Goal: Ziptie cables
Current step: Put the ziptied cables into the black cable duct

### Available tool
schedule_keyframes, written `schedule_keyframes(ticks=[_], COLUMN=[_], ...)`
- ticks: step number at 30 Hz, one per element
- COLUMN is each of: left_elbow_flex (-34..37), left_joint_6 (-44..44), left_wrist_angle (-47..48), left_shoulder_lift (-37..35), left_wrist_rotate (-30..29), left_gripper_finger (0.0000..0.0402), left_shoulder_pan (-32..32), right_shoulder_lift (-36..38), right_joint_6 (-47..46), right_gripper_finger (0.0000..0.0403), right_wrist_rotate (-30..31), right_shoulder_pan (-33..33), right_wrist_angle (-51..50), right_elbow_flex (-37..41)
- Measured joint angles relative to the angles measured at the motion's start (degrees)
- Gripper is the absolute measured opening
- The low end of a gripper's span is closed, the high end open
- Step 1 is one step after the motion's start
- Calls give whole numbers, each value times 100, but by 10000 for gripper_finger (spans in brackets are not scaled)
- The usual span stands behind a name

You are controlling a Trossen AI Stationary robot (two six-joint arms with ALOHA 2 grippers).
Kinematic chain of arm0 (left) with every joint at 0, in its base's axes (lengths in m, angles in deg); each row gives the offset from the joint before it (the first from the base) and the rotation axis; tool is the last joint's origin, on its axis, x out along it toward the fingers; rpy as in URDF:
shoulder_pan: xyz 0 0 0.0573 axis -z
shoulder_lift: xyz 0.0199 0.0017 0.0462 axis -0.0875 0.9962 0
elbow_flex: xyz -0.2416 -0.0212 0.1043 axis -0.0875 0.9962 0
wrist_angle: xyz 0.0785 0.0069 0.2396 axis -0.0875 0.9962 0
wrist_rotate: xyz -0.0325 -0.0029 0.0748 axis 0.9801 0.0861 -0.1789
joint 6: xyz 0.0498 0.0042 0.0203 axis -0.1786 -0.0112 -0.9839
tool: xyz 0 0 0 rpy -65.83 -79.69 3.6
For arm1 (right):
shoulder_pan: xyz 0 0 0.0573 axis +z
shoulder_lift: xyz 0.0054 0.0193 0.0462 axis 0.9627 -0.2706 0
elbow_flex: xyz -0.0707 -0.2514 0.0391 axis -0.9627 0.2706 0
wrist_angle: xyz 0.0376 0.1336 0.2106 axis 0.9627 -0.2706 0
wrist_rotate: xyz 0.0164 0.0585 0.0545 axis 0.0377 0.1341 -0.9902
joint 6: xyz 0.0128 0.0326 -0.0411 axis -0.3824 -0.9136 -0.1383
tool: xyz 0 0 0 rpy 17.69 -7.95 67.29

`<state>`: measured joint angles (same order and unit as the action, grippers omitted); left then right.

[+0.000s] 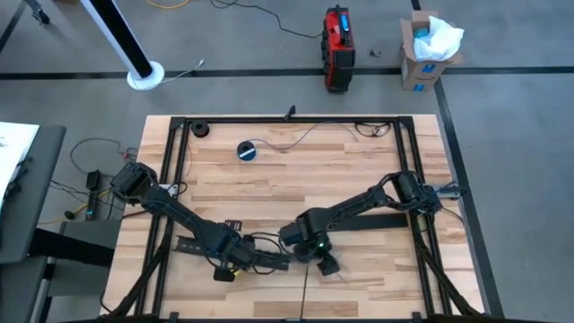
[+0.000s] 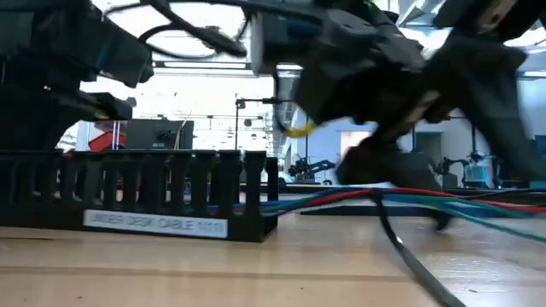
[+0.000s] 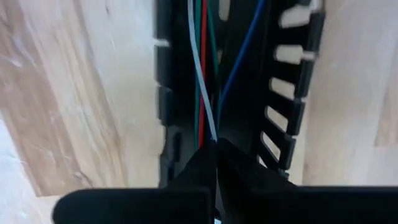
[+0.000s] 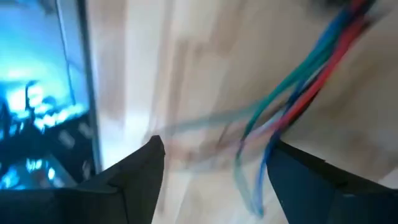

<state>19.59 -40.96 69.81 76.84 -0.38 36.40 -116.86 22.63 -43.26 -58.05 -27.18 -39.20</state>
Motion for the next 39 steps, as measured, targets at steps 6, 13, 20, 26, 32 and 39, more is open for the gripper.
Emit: schedule_keyframes(ticks=[6, 13, 20, 26, 32, 39], left_elbow_flex=[270, 350, 387, 387, 386, 384], left_joint_6=[233, 608, 962, 1251, 1452, 1554], left_wrist_angle=[44, 238, 911, 1631, 1599, 1642], left_shoulder_lift=[-7, -20, -56, -440, -853, -1132], left_wrist_rotate=[191, 266, 290, 276, 9, 46], left_gripper_finger=[0, 0, 0, 0, 0, 32], left_shoulder_pan=[11, 11, 7, 13, -51, -112], right_shoulder_lift=[320, 1122, 2158, 2941, 3398, 3588], right_joint_6=[603, 482, 294, 71, -149, -156], right_gripper_finger=[265, 265, 265, 265, 265, 265], right_wrist_rotate=[53, 555, 1388, 1862, 2196, 2300], right_shoulder_pan=[-32, -467, -1017, -1472, -1762, -1790], right_wrist_angle=[-750, -954, -1104, -1116, -1137, -1270], right_elbow_flex=[0, -1, -4, -9, -9, -9])
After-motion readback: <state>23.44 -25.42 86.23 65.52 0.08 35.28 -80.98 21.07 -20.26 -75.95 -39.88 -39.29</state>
